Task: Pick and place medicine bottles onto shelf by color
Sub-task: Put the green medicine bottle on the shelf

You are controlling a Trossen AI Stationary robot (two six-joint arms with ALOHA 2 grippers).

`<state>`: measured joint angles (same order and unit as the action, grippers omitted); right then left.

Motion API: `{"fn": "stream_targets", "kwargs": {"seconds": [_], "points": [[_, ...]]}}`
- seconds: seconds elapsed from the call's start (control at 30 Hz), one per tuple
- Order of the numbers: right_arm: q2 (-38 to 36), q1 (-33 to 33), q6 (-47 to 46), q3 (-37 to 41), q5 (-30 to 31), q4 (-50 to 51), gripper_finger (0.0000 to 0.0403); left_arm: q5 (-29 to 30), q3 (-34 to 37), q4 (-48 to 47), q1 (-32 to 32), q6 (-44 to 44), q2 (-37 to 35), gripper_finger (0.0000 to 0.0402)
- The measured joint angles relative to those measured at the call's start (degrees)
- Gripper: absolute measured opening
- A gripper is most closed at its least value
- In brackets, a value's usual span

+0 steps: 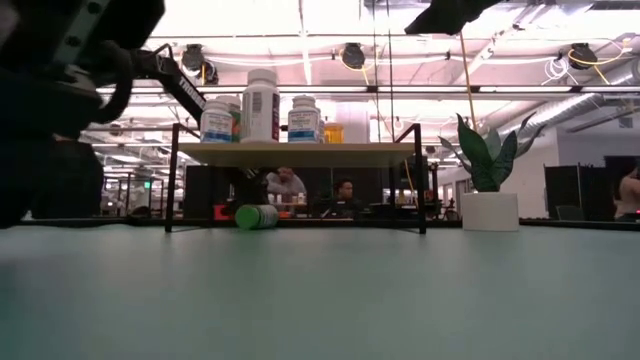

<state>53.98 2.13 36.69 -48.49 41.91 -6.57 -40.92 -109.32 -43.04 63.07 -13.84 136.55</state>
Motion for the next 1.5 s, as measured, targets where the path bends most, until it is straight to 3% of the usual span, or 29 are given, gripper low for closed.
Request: {"fn": "stream_targets", "kwargs": {"seconds": [0.4,0.6,1.1,1.37,1.5], "points": [[0.0,0.0,0.0,0.0,0.0,0.0,0.0281,0.5,0.0,-6.1,0.0,3.5,0.0,0.0001],[0.0,0.0,0.1,0.0,0.0,0.0,0.0281,-9.9,0.0,-12.1,-0.3,11.7,0.0,0.0001],[0.0,0.0,0.1,0.0,0.0,0.0,0.0281,-6.9,0.0,-9.0,0.4,12.7,0.0,0.0001],[0.0,0.0,1.4,0.0,0.1,-0.9,0.0281,4.5,0.0,-1.4,2.6,11.2,-1.8,0.0001],[-0.1,0.0,2.1,0.0,0.1,-2.2,0.0281,15.5,0.0,1.1,3.2,10.8,-7.5,0.0001]]}}
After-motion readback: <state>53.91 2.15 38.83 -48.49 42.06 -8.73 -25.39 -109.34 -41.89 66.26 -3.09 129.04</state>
